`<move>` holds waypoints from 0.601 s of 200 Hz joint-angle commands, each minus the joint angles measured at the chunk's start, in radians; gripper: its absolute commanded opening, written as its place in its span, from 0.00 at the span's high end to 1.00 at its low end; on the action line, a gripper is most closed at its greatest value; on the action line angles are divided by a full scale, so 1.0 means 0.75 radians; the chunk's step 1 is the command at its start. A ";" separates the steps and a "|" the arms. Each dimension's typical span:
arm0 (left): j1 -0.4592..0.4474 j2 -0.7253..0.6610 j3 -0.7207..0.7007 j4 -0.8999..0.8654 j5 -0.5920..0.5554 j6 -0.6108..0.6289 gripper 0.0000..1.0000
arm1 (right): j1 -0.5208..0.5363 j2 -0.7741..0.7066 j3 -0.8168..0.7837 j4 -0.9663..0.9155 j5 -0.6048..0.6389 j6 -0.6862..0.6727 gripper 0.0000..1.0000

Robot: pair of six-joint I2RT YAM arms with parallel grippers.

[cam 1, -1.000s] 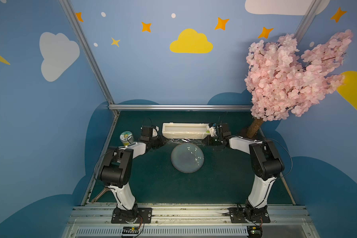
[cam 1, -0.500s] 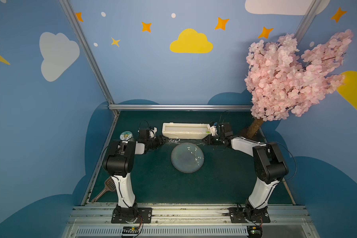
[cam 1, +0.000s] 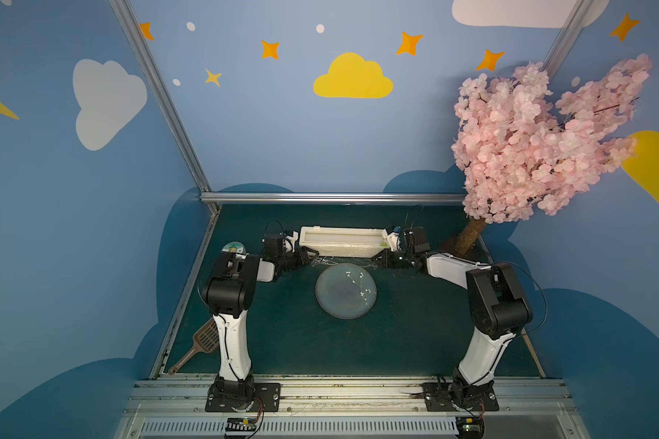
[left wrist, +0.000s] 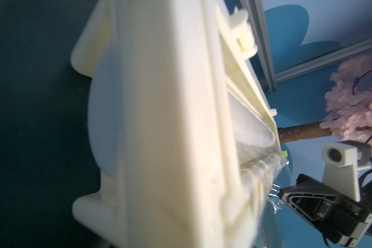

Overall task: Wrap the plate with plastic wrap
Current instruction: Pull the plastic wrap from the plastic wrap cutting box.

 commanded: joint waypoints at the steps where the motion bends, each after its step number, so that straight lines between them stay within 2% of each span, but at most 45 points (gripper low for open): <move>1: -0.008 -0.003 -0.023 -0.005 0.022 -0.015 0.64 | 0.009 -0.031 -0.008 0.007 -0.059 0.020 1.00; 25: -0.005 -0.061 -0.025 -0.032 0.001 -0.049 0.94 | 0.008 -0.041 0.035 -0.049 -0.023 0.091 1.00; 30: -0.003 -0.072 -0.022 -0.028 0.000 -0.071 0.97 | 0.008 -0.044 0.050 -0.073 -0.014 0.102 1.00; 73: -0.003 -0.211 0.049 -0.071 -0.014 -0.222 0.97 | -0.001 -0.050 0.273 -0.297 -0.023 0.228 1.00; 120: -0.001 -0.361 0.181 -0.327 -0.072 -0.206 0.97 | -0.034 -0.026 0.462 -0.391 -0.042 0.375 1.00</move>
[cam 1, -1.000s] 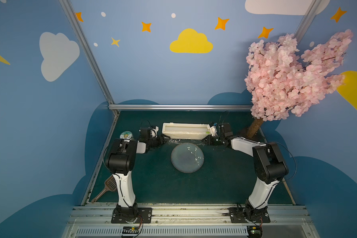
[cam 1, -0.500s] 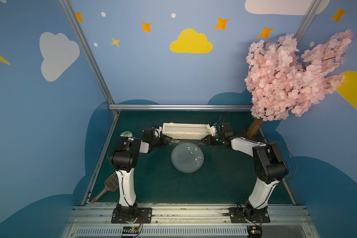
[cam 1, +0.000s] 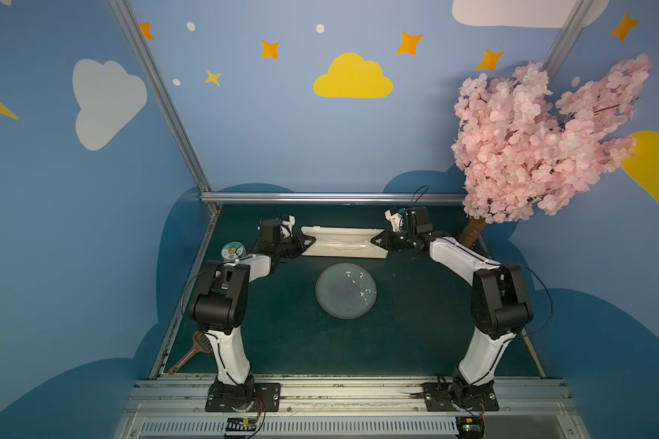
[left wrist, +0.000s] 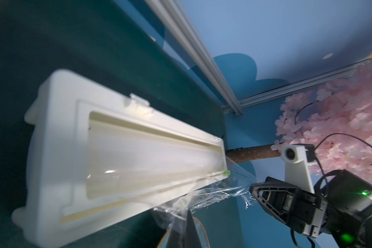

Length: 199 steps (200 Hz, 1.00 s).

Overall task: Wrap the plate with plastic wrap
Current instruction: Pull the plastic wrap from the plastic wrap cutting box.

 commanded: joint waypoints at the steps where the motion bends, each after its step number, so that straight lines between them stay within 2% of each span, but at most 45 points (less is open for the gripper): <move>1: 0.005 -0.068 0.077 -0.173 -0.040 -0.003 0.97 | -0.016 -0.023 0.101 -0.107 -0.044 0.105 1.00; 52: 0.016 -0.063 0.379 -0.512 -0.065 0.086 0.97 | -0.067 0.065 0.383 -0.274 -0.054 0.142 1.00; 95: 0.015 -0.071 0.535 -0.650 -0.081 0.107 0.97 | -0.071 0.019 0.454 -0.304 -0.063 0.173 1.00; 131: 0.015 -0.104 0.589 -0.715 -0.090 0.116 0.97 | -0.086 0.010 0.538 -0.390 -0.067 0.148 1.00; 199: 0.016 -0.286 0.552 -0.767 -0.092 0.138 0.97 | -0.087 -0.118 0.545 -0.472 -0.112 0.127 1.00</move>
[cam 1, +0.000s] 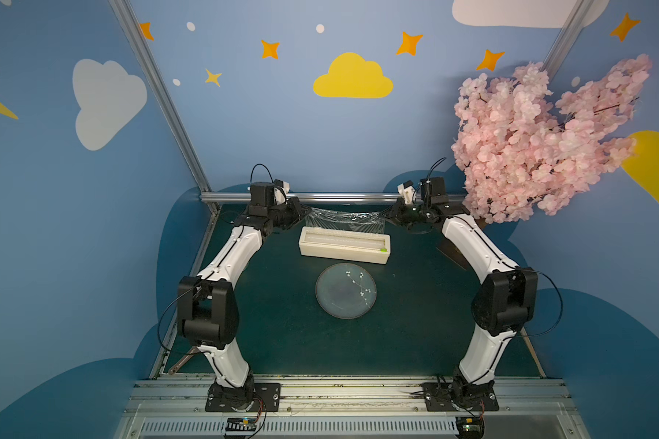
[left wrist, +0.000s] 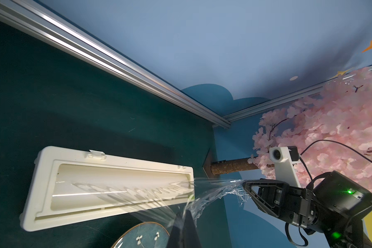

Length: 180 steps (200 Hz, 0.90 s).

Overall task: Wrap the plate with plastic wrap
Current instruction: Pull the plastic wrap from the plastic wrap cutting box, then cover the plate with plastic wrap.

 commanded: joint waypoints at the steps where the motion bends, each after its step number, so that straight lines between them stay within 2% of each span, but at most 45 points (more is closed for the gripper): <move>1: 0.010 -0.118 -0.002 0.013 0.001 0.034 0.97 | -0.009 -0.132 0.039 -0.038 -0.048 -0.029 1.00; 49: 0.006 -0.315 -0.216 0.044 0.012 0.009 0.97 | -0.014 -0.292 -0.190 -0.046 -0.100 -0.010 1.00; 75: -0.021 -0.467 -0.456 0.110 0.035 -0.018 0.97 | 0.002 -0.417 -0.445 0.002 -0.148 0.013 1.00; 114: -0.079 -0.714 -0.863 0.175 -0.007 -0.066 0.97 | 0.022 -0.588 -0.820 0.028 -0.098 -0.028 1.00; 147: -0.141 -0.856 -1.143 0.213 -0.039 -0.107 0.97 | 0.052 -0.634 -1.023 0.036 -0.068 -0.062 1.00; 180: -0.193 -0.897 -1.314 0.228 -0.056 -0.125 0.97 | 0.067 -0.610 -1.113 -0.015 -0.056 -0.135 1.00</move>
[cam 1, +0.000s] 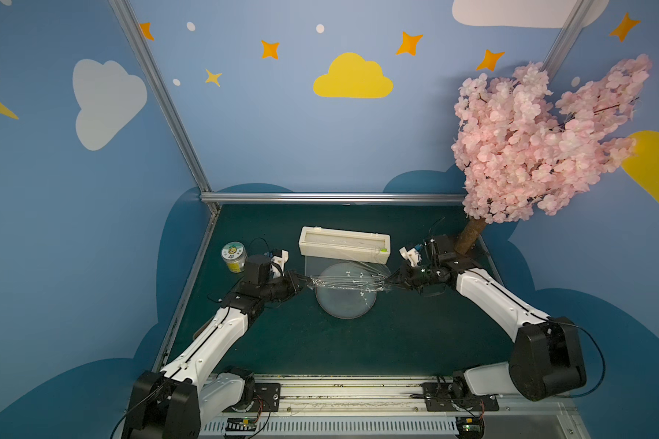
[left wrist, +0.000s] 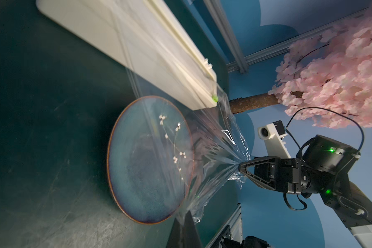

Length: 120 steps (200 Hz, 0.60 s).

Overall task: Wrap the plate with plastic wrap
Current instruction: Cover the plate with plastic wrap.

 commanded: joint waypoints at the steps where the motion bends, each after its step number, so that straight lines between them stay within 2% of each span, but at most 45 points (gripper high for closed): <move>1: -0.024 -0.029 -0.080 0.045 -0.020 -0.024 0.97 | 0.008 -0.006 -0.043 -0.034 0.034 -0.086 1.00; 69: -0.072 -0.008 -0.207 0.054 -0.005 -0.024 0.97 | 0.009 0.001 -0.142 -0.121 0.088 -0.193 1.00; 120: -0.092 0.064 -0.222 0.017 0.006 0.018 0.97 | 0.020 0.000 -0.282 -0.028 0.072 -0.151 1.00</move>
